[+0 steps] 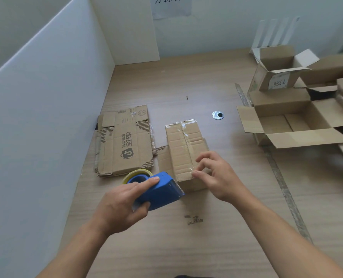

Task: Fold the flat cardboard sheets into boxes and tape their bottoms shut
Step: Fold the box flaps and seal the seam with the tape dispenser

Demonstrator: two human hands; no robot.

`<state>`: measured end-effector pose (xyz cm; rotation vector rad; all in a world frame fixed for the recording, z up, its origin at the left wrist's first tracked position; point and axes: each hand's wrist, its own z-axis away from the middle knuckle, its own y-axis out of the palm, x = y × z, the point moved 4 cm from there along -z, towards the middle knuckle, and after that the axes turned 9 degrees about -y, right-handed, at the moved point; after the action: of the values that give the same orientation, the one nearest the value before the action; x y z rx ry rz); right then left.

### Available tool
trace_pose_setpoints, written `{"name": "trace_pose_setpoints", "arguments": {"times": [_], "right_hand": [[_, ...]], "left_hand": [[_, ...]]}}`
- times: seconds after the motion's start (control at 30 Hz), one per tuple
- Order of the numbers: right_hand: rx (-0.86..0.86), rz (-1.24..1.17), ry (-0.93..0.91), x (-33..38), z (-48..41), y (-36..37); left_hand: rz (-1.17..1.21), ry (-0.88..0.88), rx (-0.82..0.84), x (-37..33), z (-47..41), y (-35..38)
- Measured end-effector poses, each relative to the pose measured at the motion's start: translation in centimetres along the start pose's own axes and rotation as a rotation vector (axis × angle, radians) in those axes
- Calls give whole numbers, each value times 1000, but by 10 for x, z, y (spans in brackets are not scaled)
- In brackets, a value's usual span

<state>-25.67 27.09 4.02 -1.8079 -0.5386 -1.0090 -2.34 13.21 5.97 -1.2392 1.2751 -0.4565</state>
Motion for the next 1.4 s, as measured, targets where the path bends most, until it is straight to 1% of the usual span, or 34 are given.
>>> {"name": "trace_pose_setpoints", "arguments": {"times": [0.07,0.13,0.23,0.47,0.6,0.83,1.03,1.2,1.4], "right_hand": [[-25,11,31,-9,6,-13],[-6,7,66,-17,12,-20],[-11,-45,137,-25,19,-23],[-113,-98,262,-38,28,-46],[-56,-94,308,-47,32,-43],[-106,-175,419,-58,28,-36],[-101,-112,475,-62,16,-32],[-109,-89,505,-64,14,-34],[-71,-47,539,-69,15,-32]], "left_hand": [[26,-47,19,7,4,-5],[55,-55,62,10,6,-5],[94,-87,123,9,0,-1],[118,-155,158,16,-2,-2],[94,-172,190,11,-8,-1],[62,-336,297,11,-34,-4],[97,-483,388,10,-49,-1],[160,-556,434,2,-53,1],[160,-612,481,-1,-58,3]]}}
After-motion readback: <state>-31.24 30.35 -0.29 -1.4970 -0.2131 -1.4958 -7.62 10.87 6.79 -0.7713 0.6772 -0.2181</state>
